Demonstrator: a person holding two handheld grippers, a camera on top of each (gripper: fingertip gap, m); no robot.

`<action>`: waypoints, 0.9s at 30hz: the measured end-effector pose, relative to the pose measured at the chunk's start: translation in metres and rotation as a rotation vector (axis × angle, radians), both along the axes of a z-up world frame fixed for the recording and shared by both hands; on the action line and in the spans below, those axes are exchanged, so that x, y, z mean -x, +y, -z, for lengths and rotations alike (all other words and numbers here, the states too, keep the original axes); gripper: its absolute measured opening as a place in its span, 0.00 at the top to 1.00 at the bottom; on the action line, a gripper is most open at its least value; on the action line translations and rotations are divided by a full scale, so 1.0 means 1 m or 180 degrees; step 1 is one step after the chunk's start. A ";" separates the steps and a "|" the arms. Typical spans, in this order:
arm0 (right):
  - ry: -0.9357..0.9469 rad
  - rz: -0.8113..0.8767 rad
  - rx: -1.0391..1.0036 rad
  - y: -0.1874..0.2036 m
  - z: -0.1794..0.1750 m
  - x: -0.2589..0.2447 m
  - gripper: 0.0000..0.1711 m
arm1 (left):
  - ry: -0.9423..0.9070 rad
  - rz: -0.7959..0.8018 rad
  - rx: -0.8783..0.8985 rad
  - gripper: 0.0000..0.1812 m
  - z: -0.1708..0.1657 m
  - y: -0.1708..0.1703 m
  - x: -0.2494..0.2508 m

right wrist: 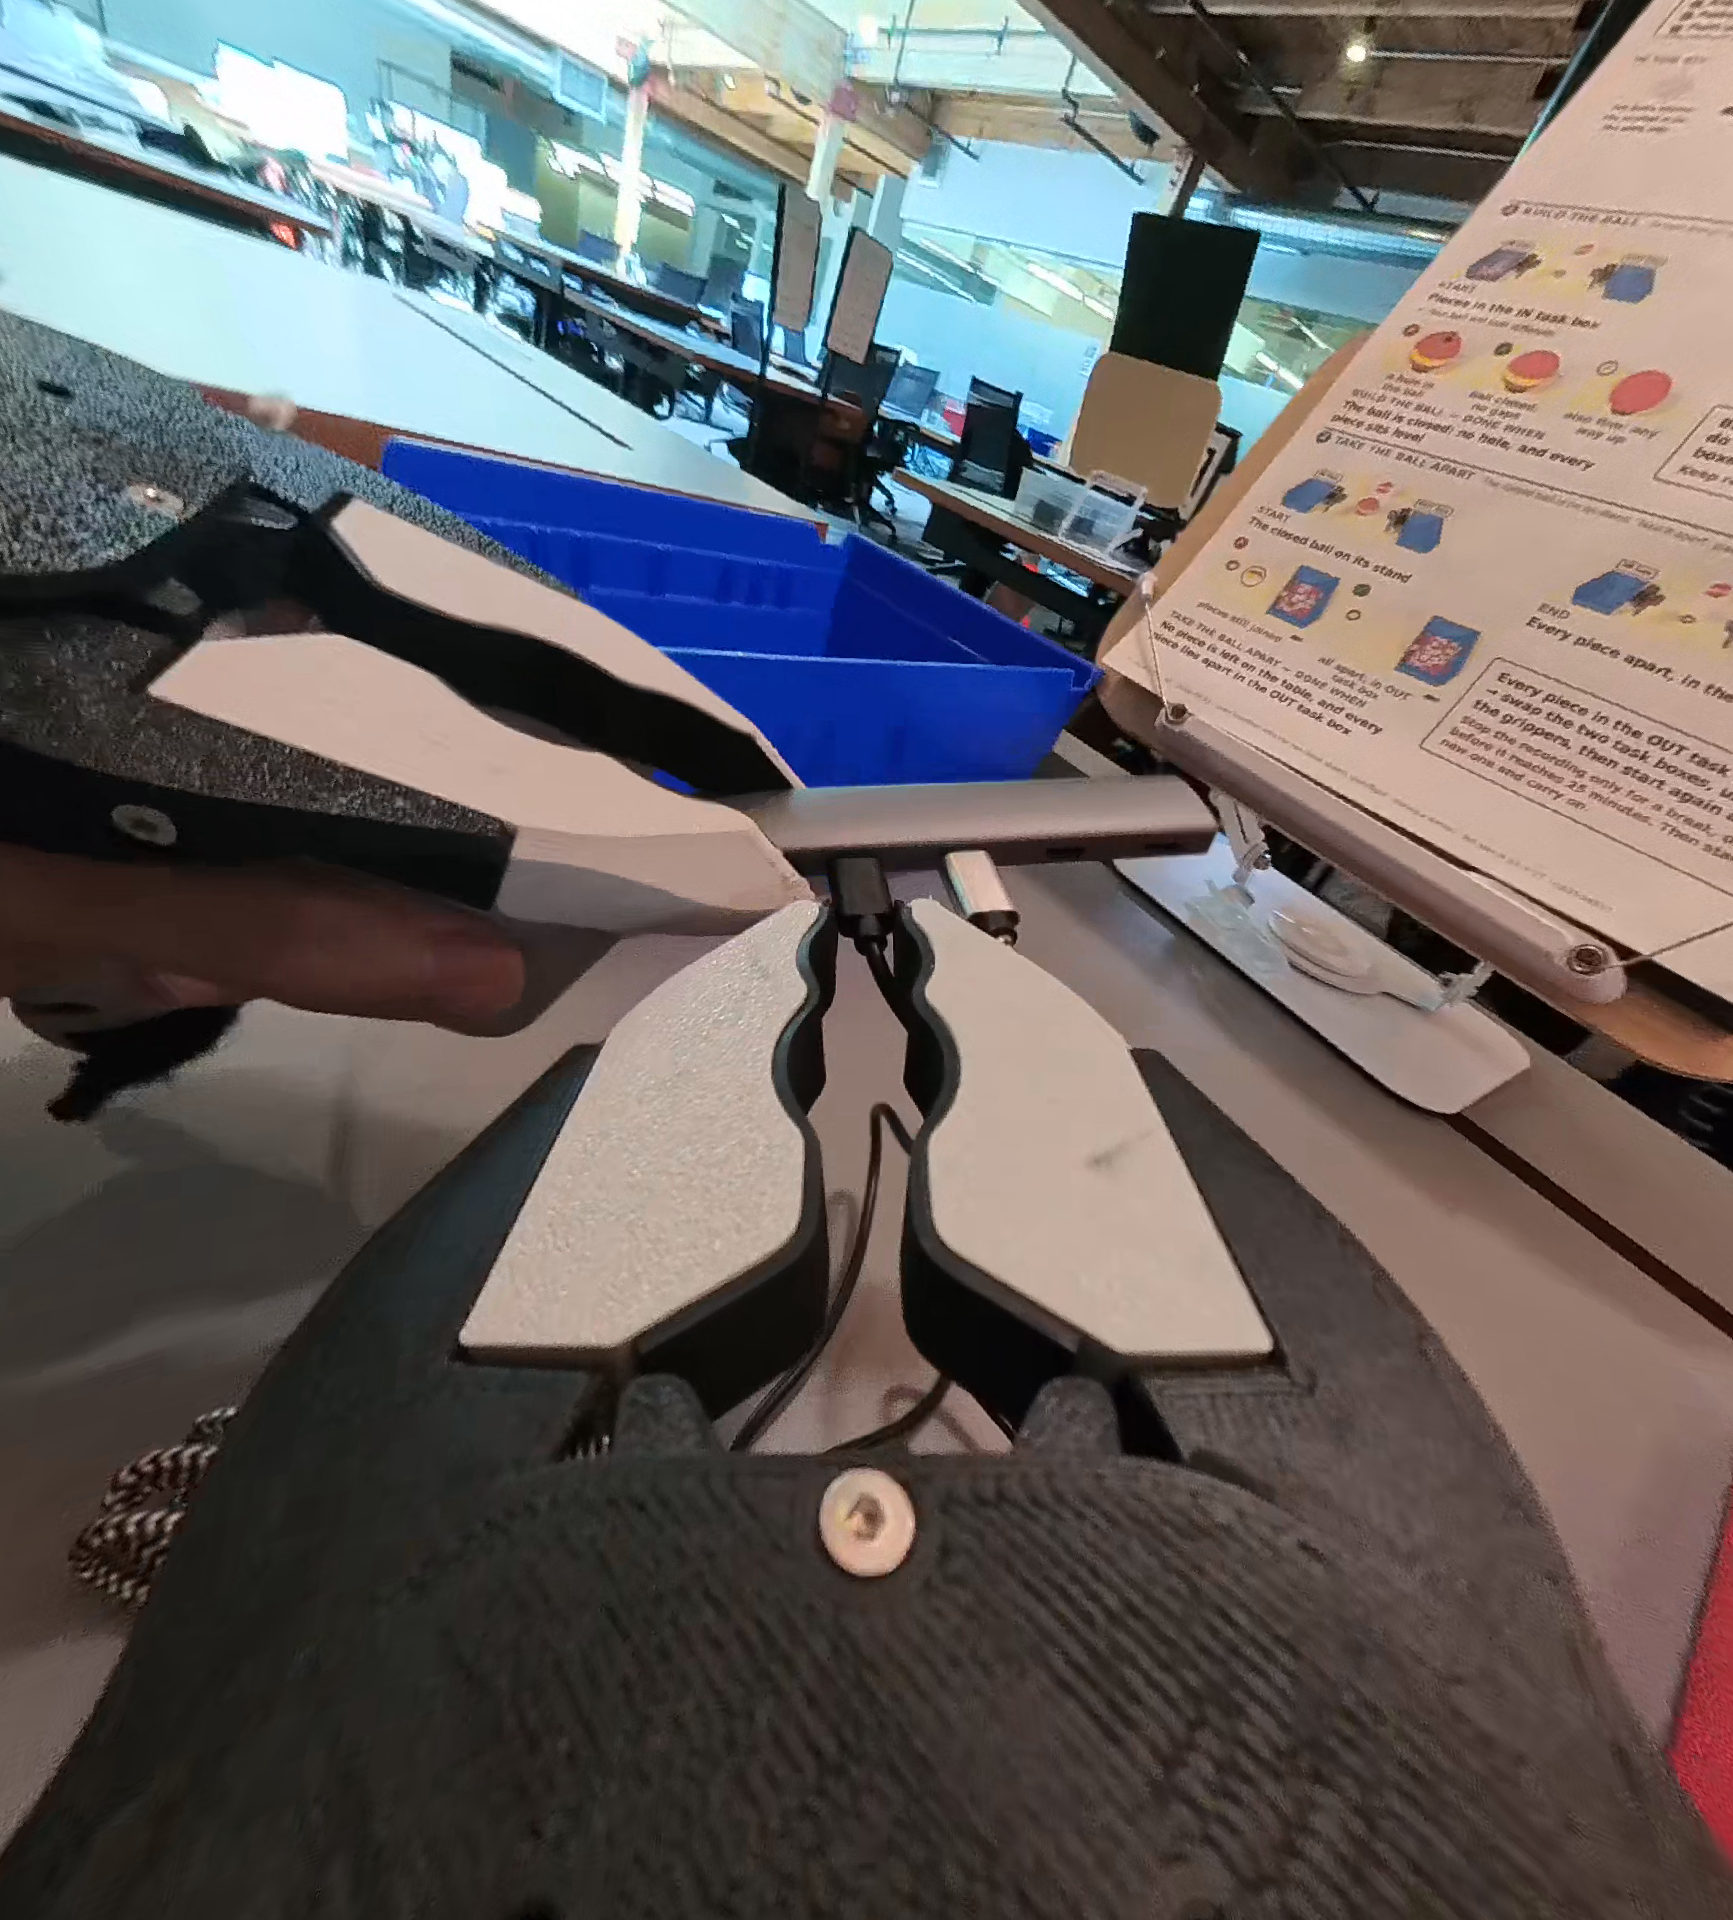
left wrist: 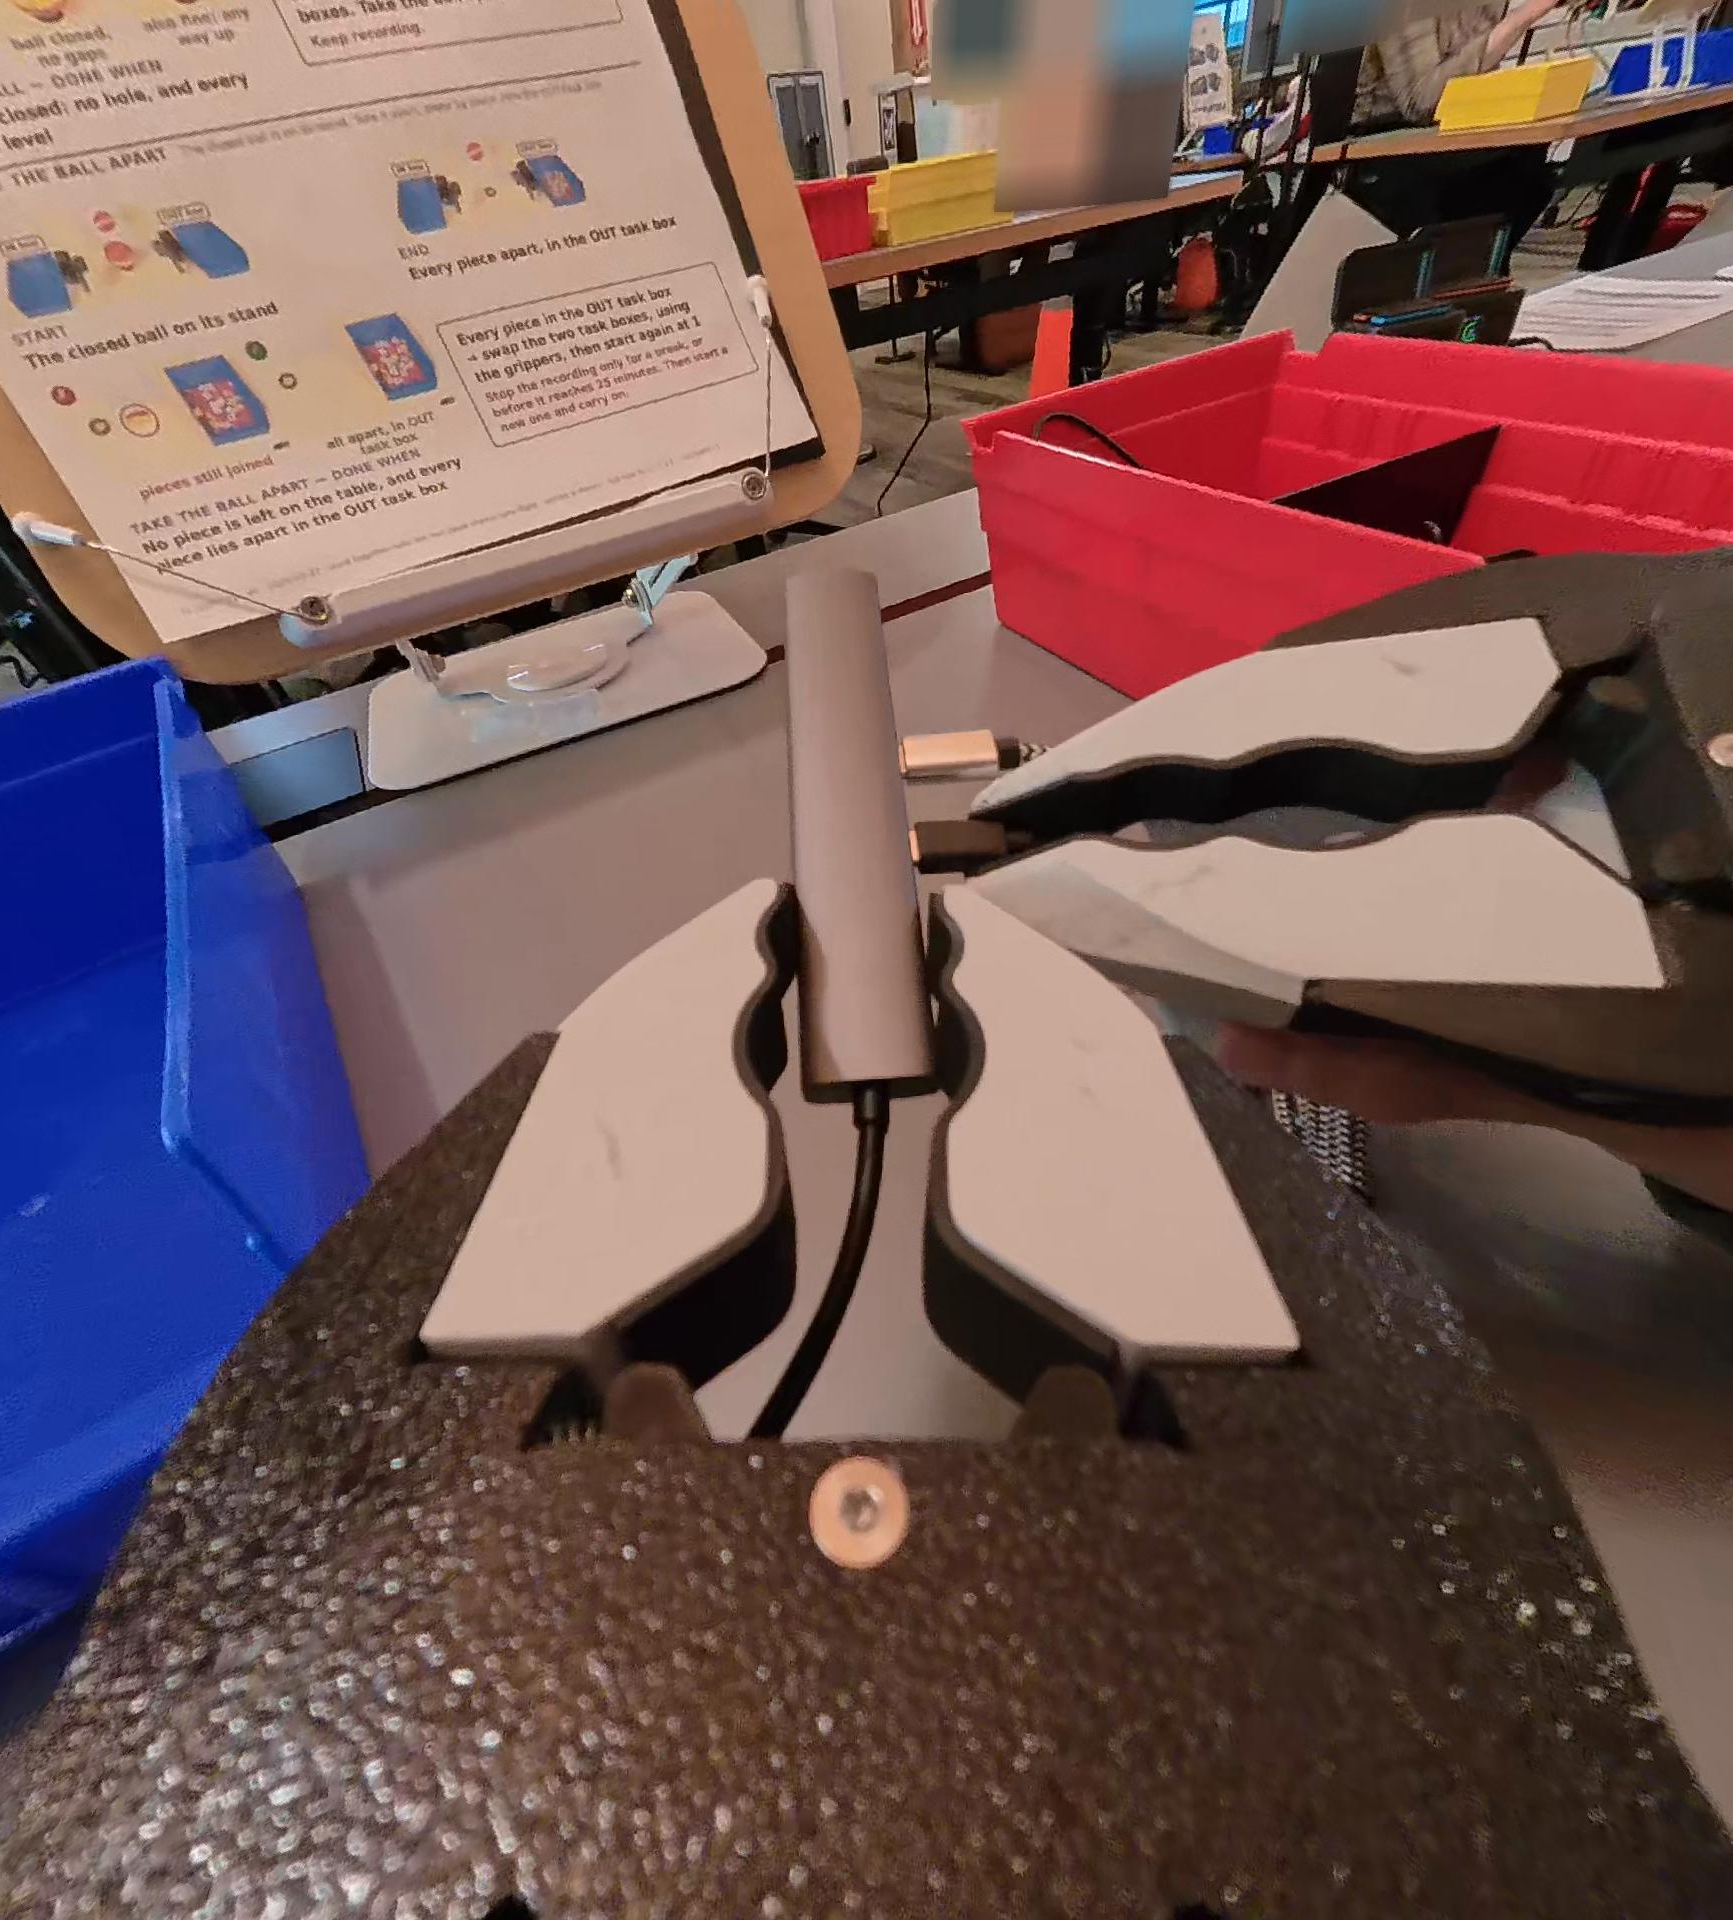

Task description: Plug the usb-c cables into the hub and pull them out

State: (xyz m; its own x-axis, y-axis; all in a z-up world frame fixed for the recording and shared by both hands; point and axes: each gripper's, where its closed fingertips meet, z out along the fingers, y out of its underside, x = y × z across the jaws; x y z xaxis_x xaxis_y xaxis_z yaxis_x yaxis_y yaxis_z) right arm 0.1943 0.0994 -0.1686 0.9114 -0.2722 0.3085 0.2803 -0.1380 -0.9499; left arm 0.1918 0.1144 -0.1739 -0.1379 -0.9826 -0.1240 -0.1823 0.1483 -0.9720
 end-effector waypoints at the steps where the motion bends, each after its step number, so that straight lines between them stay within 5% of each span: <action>1: -0.0010 0.0009 0.0011 0.001 0.001 0.000 0.94 | -0.0008 0.0019 0.0034 0.87 0.000 0.001 0.000; 27: 0.0725 0.0085 0.0008 -0.002 0.020 -0.003 0.94 | -0.0199 -0.0184 0.0027 0.87 0.018 0.004 -0.003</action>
State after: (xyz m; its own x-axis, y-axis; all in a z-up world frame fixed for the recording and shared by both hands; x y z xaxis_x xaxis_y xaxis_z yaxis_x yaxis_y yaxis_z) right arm 0.1977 0.0970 -0.1889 0.9501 -0.2968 0.0963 0.0549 -0.1448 -0.9879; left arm 0.1946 0.1184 -0.1920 -0.0731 -0.9898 -0.1222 -0.1291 0.1309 -0.9829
